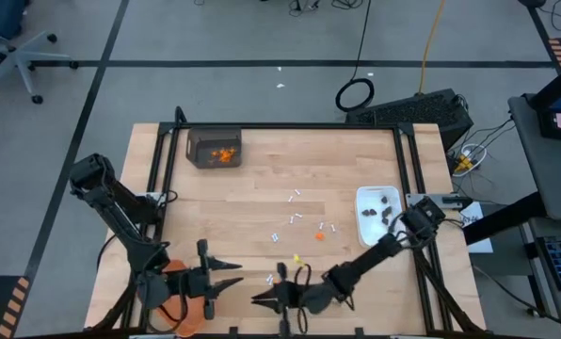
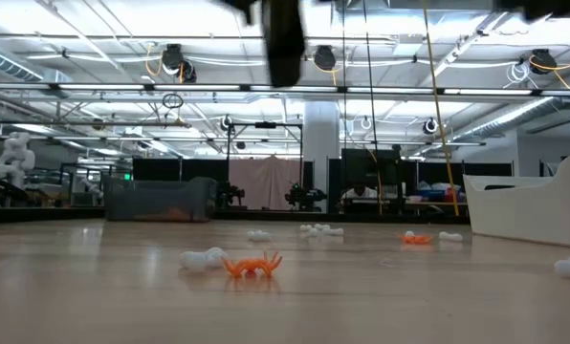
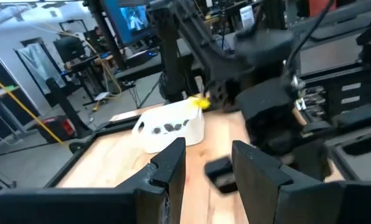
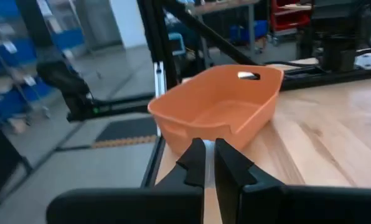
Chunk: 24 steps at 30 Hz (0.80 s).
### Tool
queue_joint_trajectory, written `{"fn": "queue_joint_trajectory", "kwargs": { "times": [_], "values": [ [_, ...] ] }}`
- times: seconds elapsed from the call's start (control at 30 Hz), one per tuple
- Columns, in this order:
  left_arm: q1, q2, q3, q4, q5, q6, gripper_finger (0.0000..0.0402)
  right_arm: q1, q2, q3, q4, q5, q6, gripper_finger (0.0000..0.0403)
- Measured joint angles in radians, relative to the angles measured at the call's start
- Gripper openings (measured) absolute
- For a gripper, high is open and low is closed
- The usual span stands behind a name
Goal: Sort Halloween decoration
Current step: Put the white bone toy into the orange bin
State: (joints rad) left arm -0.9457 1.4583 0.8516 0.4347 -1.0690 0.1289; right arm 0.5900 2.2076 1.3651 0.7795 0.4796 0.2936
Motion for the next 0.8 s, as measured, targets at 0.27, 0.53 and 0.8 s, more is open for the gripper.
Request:
{"fn": "queue_joint_trajectory", "kwargs": {
  "times": [0.27,0.53,0.8],
  "values": [
    [-0.004,-0.009,0.0,-0.033,-0.001,-0.069,0.0129,-0.093,0.089,0.0,0.239,-0.145,0.008,0.0],
    [-0.008,-0.008,0.0,-0.037,-0.028,-0.071,0.0129,-0.121,0.094,0.068,0.164,-0.197,-0.048,0.0],
    [-0.131,-0.012,0.0,-0.079,-0.11,0.043,0.0129,-0.141,0.094,0.117,0.125,-0.222,-0.036,0.0]
  ]
}}
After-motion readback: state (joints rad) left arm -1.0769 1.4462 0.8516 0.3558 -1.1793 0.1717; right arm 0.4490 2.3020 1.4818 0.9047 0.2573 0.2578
